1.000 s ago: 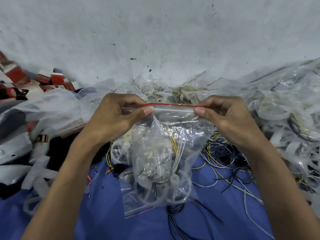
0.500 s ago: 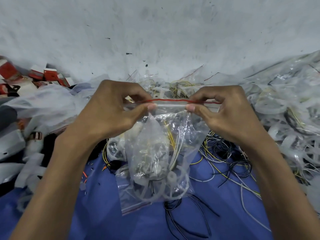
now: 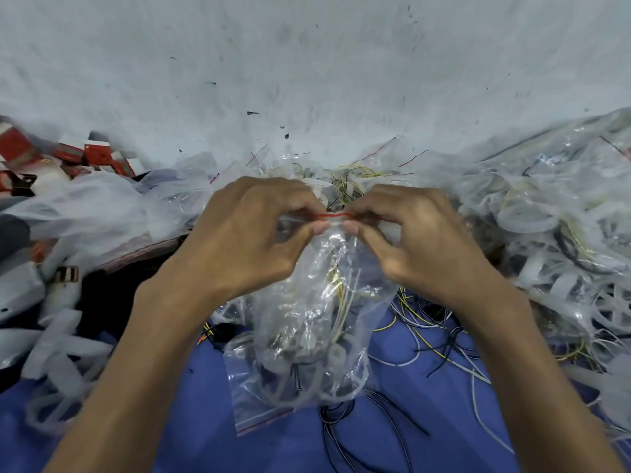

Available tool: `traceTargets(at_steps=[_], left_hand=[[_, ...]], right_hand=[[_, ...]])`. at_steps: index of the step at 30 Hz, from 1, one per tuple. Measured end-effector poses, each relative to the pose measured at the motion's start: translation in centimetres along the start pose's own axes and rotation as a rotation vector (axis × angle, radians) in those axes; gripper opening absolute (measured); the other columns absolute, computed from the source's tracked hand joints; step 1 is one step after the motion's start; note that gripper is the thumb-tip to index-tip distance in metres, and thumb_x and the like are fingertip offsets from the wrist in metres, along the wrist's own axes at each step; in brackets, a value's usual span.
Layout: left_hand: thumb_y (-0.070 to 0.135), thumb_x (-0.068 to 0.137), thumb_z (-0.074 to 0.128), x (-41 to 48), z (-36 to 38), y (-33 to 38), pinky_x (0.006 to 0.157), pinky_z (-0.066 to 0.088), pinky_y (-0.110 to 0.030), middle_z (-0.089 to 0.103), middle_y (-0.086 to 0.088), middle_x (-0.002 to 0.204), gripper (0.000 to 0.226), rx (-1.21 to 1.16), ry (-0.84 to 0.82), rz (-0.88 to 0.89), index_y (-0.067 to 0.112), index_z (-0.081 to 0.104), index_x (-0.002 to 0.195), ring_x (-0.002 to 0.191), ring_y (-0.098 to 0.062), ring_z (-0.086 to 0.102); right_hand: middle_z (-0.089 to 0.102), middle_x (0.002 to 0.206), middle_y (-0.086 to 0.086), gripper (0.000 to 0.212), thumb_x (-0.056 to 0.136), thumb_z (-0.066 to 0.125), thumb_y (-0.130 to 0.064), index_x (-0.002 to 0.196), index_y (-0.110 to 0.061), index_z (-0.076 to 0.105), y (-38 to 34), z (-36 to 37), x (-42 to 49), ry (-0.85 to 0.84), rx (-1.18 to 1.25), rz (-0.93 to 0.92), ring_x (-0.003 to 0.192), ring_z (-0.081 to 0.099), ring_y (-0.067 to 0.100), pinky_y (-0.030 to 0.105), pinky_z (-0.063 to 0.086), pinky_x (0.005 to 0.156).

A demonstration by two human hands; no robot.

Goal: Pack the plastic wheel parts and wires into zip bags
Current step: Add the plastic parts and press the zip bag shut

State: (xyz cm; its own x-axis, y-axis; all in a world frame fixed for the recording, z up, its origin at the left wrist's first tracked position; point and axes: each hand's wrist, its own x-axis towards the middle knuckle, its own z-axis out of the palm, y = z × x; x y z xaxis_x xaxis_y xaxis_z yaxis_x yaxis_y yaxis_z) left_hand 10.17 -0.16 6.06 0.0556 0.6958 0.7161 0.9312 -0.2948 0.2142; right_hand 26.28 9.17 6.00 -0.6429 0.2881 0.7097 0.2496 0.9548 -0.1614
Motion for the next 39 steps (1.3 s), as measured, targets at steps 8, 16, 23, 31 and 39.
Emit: traceTargets(at_steps=[8,16,23,31,39], left_hand=[[0.021,0.078,0.064,0.0,0.2,0.5,0.059,0.052,-0.035,0.063,0.013,0.071,0.003,0.077,-0.007,0.029,0.020,0.064,0.075,0.064,-0.010,0.059],[0.022,0.077,0.059,0.7,-0.5,0.3,0.054,0.048,-0.036,0.061,0.011,0.065,0.005,0.120,0.013,0.027,0.023,0.059,0.072,0.060,-0.014,0.054],[0.033,0.078,0.055,-0.2,-0.3,-0.9,0.050,0.044,-0.035,0.059,0.011,0.072,0.007,-0.032,-0.035,-0.005,0.029,0.051,0.080,0.060,-0.010,0.052],[0.060,0.067,0.054,-0.9,0.1,-2.8,0.062,0.054,-0.044,0.066,0.013,0.065,0.033,-0.182,-0.065,-0.203,0.030,0.059,0.078,0.057,-0.010,0.062],[0.003,0.077,0.074,-2.0,0.7,-4.5,0.064,0.046,-0.015,0.067,0.016,0.066,0.030,-0.247,-0.060,-0.257,0.031,0.062,0.076,0.062,0.002,0.061]], right_hand=[[0.054,0.072,0.002,0.012,0.066,0.055,-0.001,0.074,-0.011,0.054,-1.6,0.9,0.0,0.019,-0.212,-0.050,0.061,0.054,0.028,0.029,0.035,0.047],[0.058,0.078,0.002,0.008,0.083,0.064,-0.021,0.082,-0.014,0.061,-2.0,-0.2,0.8,-0.054,-0.225,-0.087,0.070,0.060,0.032,0.034,0.040,0.054],[0.061,0.075,0.003,0.014,0.082,0.065,-0.022,0.077,-0.011,0.057,-1.8,0.4,0.4,-0.047,-0.193,-0.098,0.062,0.060,0.032,0.029,0.033,0.050],[0.065,0.078,-0.007,0.011,0.081,0.064,-0.022,0.073,-0.018,0.056,0.4,0.5,-1.6,-0.019,-0.167,0.006,0.070,0.065,0.024,0.025,0.037,0.055],[0.066,0.072,-0.011,0.014,0.078,0.062,-0.028,0.071,-0.016,0.064,2.0,1.1,-2.9,0.070,-0.071,0.062,0.064,0.063,0.015,0.028,0.050,0.053]])
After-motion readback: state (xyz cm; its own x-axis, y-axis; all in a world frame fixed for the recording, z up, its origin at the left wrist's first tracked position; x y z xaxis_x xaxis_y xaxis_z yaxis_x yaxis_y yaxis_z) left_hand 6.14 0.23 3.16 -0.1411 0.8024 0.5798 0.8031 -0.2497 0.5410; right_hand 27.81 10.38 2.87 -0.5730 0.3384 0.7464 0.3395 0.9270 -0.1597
